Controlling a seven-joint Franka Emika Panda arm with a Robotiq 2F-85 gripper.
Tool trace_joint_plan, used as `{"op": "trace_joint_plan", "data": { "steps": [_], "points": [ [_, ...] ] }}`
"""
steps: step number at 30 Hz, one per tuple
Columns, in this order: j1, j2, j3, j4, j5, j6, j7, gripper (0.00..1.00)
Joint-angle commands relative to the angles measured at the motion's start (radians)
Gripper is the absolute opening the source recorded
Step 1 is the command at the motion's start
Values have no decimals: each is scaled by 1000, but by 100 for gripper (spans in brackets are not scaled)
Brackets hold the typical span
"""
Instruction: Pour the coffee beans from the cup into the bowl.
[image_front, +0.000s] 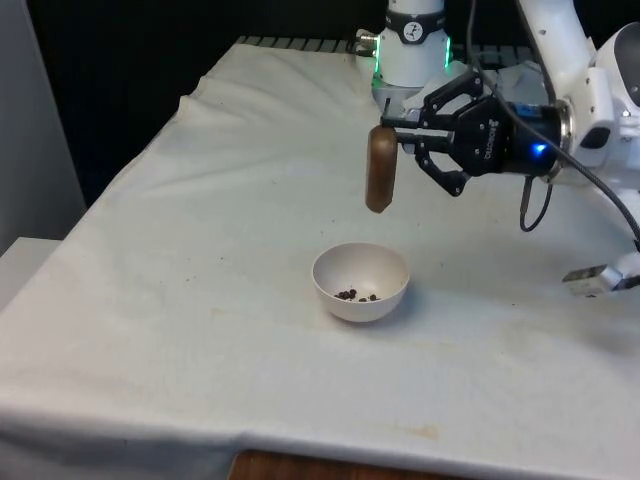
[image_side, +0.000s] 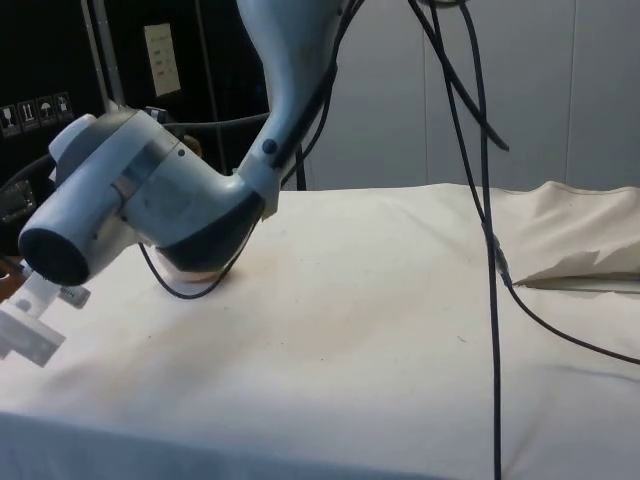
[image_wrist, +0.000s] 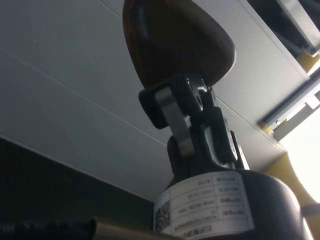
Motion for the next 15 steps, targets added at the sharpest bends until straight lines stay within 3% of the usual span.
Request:
{"op": "trace_joint_plan", "data": {
  "steps": [1, 5, 6, 7, 14, 15],
  "points": [
    [-8, -9, 10, -7, 10, 9, 4, 0],
    [-16, -18, 23, -8, 24, 11, 13, 0],
    [-8, -9, 13, 0, 15, 0, 10, 0],
    [-18, -20, 26, -7, 26, 12, 15, 0],
    [-33, -31, 45, -5, 46, 22, 25, 0],
    [-24, -24, 35, 0, 37, 7, 22, 0]
  ]
}}
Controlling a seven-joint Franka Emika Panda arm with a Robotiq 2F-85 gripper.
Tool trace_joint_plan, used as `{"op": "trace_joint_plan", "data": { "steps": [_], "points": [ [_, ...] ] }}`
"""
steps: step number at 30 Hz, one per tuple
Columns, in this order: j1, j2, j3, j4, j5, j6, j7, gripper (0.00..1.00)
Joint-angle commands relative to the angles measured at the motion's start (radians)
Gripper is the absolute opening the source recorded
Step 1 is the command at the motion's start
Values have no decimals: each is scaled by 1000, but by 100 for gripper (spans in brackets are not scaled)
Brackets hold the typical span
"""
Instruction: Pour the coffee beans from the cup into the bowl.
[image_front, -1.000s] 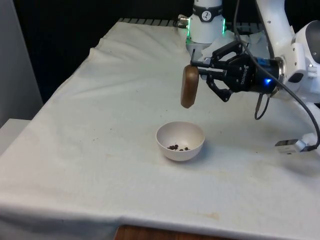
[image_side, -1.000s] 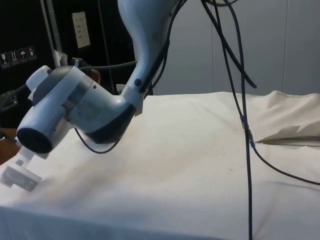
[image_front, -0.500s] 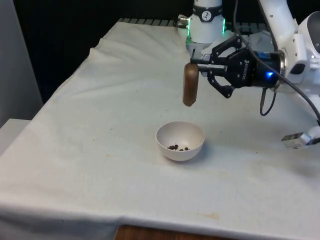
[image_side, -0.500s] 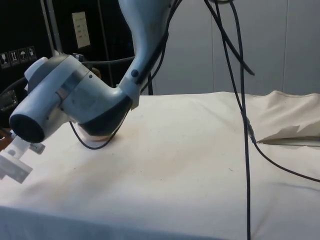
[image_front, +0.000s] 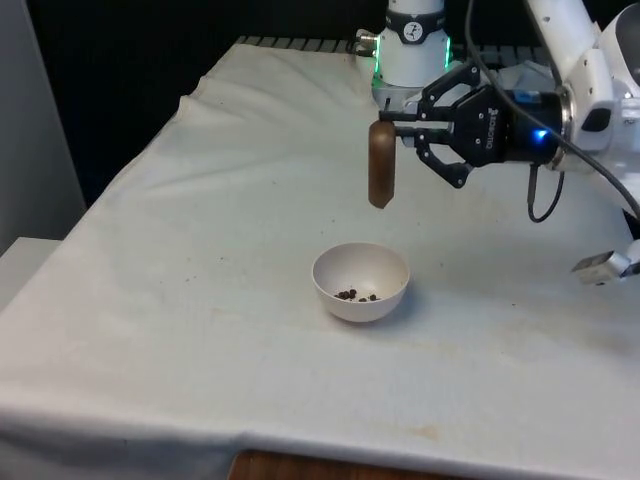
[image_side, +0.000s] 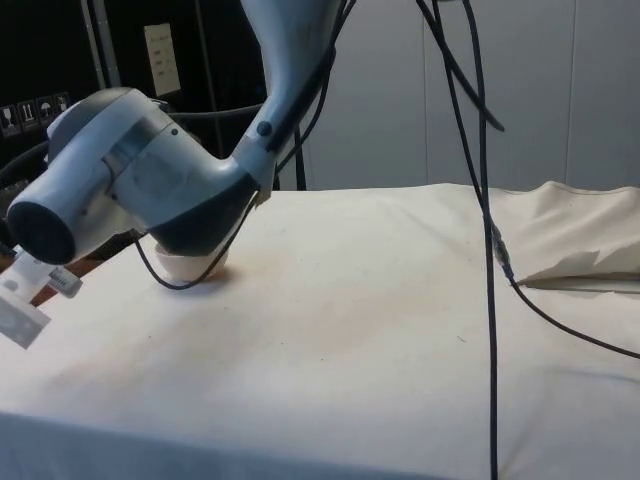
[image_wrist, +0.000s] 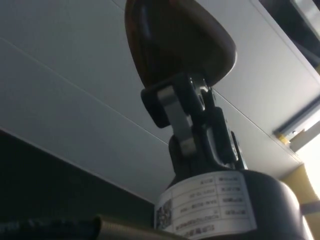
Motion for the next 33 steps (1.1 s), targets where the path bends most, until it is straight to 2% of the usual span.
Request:
{"op": "trace_joint_plan", "data": {
  "steps": [1, 6, 9, 10, 11, 17, 18, 19, 26, 27, 28, 33],
  "points": [
    [-11, -9, 12, -5, 12, 16, 5, 0],
    [-22, -19, 23, -5, 30, 24, 13, 0],
    [-24, -25, 25, -6, 43, 30, 18, 0],
    [-15, -18, 14, 0, 35, 16, 17, 0],
    [-25, -27, 26, -6, 46, 31, 20, 0],
    [-34, -43, 37, -11, 73, 32, 34, 0],
    [-25, -34, 27, -1, 68, 17, 31, 0],
    [-36, -49, 39, -13, 82, 31, 38, 0],
    [-38, -73, 41, -18, 110, 27, 41, 0],
    [-31, -63, 33, -10, 102, 17, 41, 0],
    [-39, -79, 41, -17, 115, 27, 39, 0],
    [-46, -92, 42, -17, 122, 31, 35, 0]
  ]
}}
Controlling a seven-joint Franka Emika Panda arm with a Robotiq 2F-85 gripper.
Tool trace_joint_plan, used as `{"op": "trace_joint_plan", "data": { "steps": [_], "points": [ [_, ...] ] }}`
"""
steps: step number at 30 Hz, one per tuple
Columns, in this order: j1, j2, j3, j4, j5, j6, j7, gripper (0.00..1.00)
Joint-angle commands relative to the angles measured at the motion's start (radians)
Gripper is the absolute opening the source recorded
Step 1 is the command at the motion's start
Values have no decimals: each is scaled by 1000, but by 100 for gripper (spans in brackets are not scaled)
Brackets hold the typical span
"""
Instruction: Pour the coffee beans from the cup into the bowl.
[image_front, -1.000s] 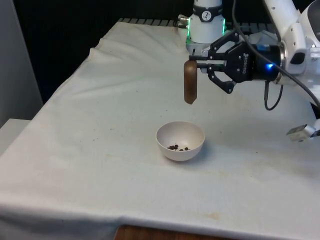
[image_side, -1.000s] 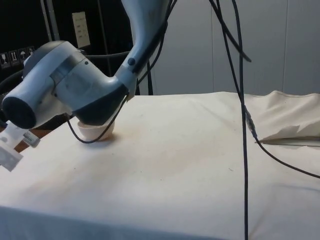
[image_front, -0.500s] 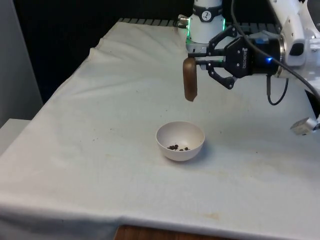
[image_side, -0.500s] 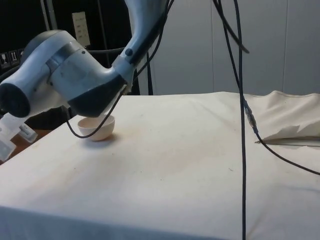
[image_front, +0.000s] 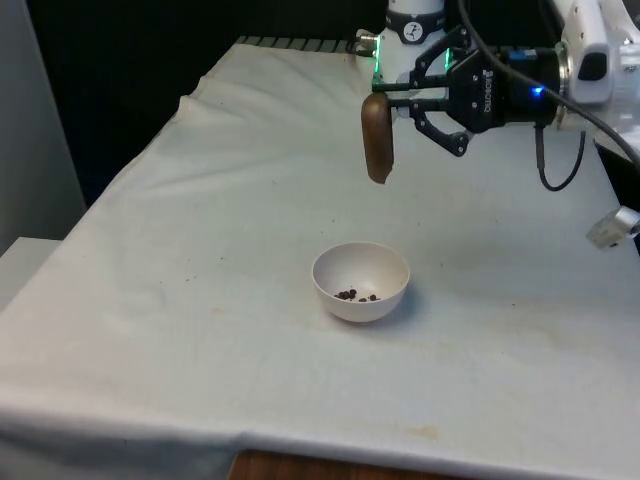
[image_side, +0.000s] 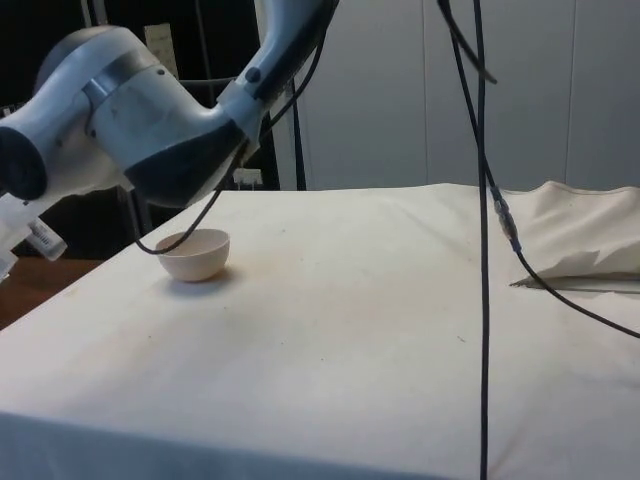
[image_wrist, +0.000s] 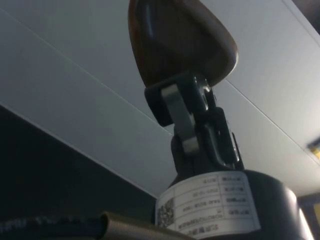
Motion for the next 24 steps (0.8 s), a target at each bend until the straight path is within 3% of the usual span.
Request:
{"op": "trace_joint_plan", "data": {
  "steps": [1, 2, 3, 4, 5, 10, 19, 20, 21, 24],
  "points": [
    [-12, -10, 9, -6, 12, 18, -2, 0],
    [-12, -10, 9, -6, 12, 18, -2, 0],
    [-1, -2, 0, 0, 5, 1, 0, 0],
    [-16, -11, 9, -7, 16, 23, -1, 0],
    [-22, -15, 9, -8, 26, 32, 1, 0],
    [-41, -23, 10, -9, 50, 59, 6, 0],
    [-67, -37, 7, -10, 89, 98, 7, 0],
    [-56, -29, -3, 0, 85, 81, 5, 0],
    [-70, -39, 6, -9, 94, 102, 7, 0],
    [-78, -44, 4, -10, 109, 117, 6, 0]
  ]
}}
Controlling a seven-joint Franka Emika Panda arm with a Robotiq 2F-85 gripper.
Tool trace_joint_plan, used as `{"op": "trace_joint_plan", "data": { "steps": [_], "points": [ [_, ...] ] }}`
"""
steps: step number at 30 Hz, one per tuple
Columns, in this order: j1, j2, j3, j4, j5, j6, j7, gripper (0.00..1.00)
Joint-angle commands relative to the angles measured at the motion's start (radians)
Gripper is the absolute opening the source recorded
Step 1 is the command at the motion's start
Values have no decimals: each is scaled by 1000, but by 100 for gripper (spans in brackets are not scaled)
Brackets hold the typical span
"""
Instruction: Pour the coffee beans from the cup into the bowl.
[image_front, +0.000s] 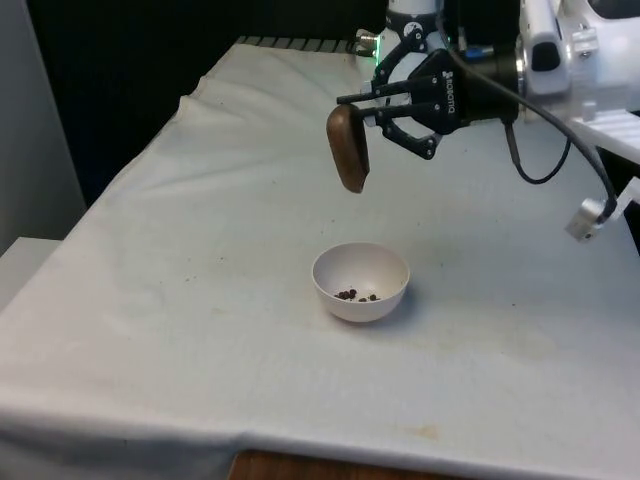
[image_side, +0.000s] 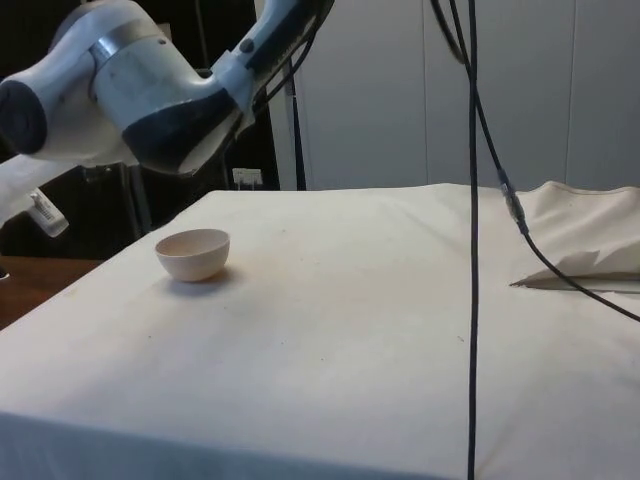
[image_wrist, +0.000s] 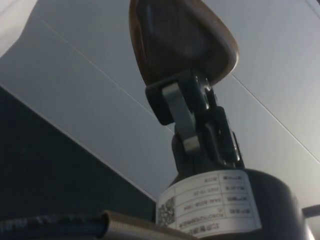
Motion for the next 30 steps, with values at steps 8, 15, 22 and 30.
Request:
{"op": "trace_joint_plan", "data": {
  "steps": [8, 15, 22, 30],
  "points": [
    [-32, -20, 3, -9, 41, 53, 0, 0],
    [-52, -30, -1, -8, 75, 85, -2, 0],
    [-69, -41, -14, -7, 117, 123, -6, 0],
    [-81, -53, -36, -6, 164, 166, -11, 0]
  ]
}}
